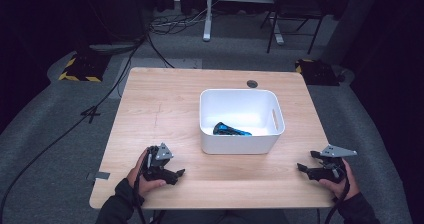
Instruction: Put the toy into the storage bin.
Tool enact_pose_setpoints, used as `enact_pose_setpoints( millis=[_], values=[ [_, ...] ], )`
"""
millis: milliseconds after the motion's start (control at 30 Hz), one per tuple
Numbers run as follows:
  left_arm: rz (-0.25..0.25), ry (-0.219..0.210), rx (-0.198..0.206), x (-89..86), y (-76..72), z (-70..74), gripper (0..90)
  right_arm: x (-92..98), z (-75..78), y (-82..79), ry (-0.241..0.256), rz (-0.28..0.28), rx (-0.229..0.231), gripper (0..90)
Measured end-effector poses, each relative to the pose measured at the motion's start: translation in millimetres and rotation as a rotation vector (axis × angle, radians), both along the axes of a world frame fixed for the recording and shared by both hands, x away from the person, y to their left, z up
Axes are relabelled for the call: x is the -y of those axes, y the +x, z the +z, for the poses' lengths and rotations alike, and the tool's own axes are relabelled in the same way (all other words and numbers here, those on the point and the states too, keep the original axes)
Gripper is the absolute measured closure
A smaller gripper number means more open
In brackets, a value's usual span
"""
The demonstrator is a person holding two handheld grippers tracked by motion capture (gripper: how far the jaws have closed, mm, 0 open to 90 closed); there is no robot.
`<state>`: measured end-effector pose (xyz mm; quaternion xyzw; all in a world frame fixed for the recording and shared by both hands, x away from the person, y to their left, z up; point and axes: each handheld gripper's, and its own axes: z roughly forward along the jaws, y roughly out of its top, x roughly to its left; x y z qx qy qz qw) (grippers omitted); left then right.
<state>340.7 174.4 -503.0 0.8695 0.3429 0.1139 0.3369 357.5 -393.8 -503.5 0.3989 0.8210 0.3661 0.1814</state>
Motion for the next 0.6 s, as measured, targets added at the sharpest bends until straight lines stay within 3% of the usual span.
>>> enact_pose_setpoints(
  millis=[600],
  values=[
    [-0.005, 0.005, 0.007, -0.2, 1.1, 0.2, 7.5, 0.1, 0.0, 0.1, 0.0, 0.001, 0.0, 17.2]
  ],
)
